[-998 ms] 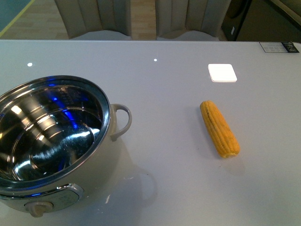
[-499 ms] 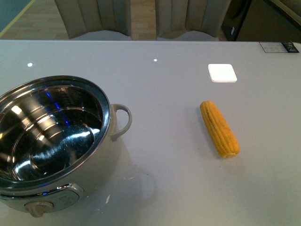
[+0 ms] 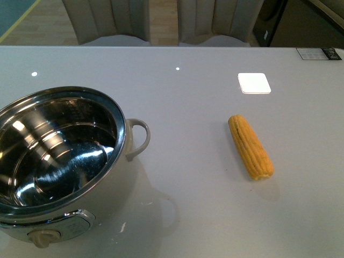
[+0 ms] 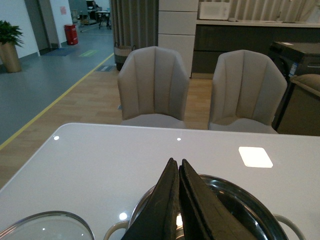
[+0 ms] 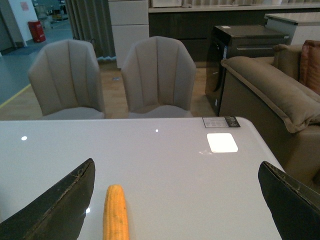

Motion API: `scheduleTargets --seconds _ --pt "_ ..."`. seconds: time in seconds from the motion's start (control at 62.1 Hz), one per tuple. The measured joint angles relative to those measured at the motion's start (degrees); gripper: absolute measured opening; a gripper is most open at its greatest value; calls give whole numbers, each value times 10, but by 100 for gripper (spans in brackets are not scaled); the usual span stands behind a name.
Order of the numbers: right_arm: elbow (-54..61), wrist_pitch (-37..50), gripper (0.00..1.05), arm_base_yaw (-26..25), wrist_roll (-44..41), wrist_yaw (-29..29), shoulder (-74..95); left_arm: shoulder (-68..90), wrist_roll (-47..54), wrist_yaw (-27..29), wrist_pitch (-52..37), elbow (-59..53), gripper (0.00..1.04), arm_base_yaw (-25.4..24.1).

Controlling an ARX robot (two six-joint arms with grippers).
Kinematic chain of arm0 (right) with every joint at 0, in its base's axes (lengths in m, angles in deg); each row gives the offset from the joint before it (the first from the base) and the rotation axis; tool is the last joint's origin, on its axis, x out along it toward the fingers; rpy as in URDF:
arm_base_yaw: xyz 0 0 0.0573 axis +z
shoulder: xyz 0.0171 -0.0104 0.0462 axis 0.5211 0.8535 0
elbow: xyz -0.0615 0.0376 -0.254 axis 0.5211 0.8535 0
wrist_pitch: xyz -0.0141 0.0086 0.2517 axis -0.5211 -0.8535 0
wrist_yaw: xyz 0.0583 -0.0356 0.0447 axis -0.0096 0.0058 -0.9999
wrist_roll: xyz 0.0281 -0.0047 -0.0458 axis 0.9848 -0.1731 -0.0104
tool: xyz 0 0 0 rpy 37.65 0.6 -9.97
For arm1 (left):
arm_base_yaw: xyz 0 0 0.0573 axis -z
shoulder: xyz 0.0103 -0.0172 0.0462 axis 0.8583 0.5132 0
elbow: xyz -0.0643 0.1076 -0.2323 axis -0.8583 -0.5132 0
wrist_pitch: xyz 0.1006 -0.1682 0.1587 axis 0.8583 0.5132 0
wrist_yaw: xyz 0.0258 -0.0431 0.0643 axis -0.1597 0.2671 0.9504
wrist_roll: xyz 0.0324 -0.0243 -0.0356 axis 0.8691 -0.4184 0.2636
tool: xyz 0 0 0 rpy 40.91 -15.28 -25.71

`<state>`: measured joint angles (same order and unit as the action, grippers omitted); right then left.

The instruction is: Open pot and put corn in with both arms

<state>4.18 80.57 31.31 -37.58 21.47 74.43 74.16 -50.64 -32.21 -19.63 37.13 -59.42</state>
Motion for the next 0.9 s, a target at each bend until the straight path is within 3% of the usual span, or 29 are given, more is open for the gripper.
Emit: scheduleTargets --seconds 0.161,0.274,0.66,0.901 --pt "0 0 96 0 0 0 0 -27 0 1 27 0 3 1" --pt "0 0 96 0 0 0 0 -109 0 1 119 0 3 2" --pt "0 0 96 0 0 0 0 -122 0 1 124 0 3 2" --pt "0 0 96 0 0 0 0 -122 0 1 125 0 47 2"
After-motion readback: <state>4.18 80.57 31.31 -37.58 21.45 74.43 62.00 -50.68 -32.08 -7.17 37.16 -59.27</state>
